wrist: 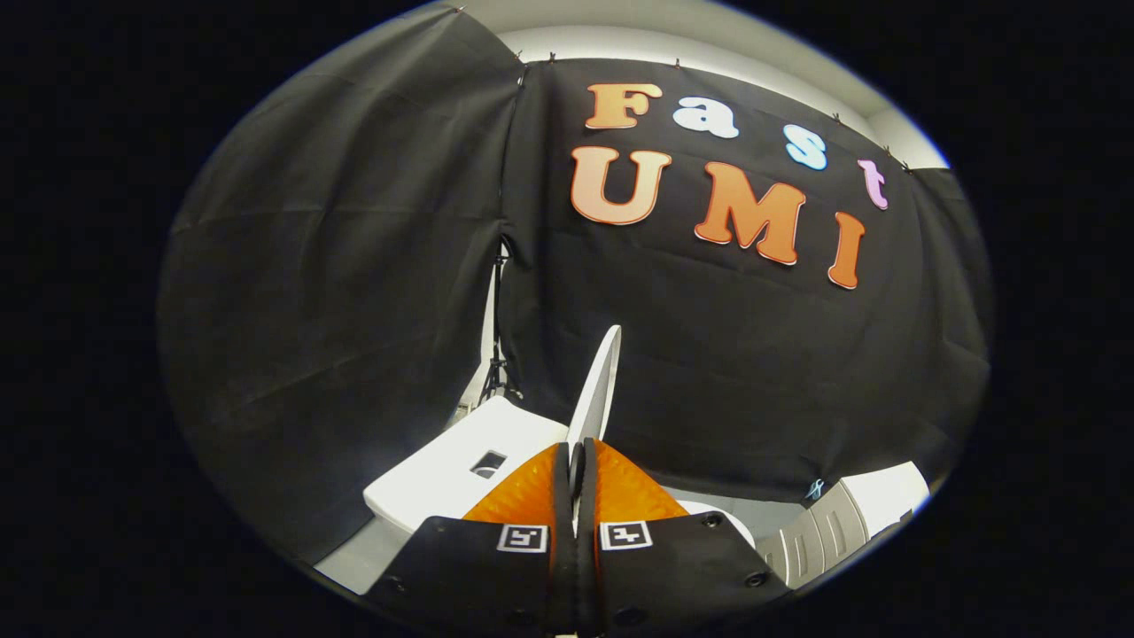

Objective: Open the toilet lid.

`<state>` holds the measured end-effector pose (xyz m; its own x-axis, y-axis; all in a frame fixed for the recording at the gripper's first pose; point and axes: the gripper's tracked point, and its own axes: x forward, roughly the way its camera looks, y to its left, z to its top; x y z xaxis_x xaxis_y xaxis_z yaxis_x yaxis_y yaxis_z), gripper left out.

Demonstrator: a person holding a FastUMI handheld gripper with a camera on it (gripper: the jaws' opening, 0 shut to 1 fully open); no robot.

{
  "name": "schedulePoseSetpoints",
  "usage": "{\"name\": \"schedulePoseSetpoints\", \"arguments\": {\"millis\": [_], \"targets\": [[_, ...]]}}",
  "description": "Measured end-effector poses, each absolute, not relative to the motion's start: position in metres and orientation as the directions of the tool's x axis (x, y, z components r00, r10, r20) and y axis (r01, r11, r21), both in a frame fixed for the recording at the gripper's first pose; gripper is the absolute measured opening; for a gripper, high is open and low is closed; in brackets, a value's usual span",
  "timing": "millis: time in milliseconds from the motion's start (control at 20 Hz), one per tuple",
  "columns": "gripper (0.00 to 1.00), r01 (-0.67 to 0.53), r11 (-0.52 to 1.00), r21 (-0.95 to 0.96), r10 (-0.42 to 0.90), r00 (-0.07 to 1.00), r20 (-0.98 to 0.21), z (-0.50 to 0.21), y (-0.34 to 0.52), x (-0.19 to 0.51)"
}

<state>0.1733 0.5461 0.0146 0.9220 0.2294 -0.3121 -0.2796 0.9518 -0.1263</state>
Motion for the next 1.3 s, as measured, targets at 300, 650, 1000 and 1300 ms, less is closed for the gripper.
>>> {"name": "schedulePoseSetpoints", "arguments": {"millis": [300, 650, 1000, 1300], "targets": [[0.08, -0.355, 0.926, -0.132, 0.299, 0.899, -0.319, 0.008, 0.602, 0.169], [0.08, -0.371, 0.908, -0.193, 0.296, 0.896, -0.332, 0.002, 0.630, 0.168], [0.22, -0.423, 0.898, -0.119, 0.358, 0.862, -0.359, 0.003, 0.631, 0.163], [0.65, -0.521, 0.851, -0.072, 0.497, 0.841, -0.211, 0.056, 0.632, 0.138]]}}
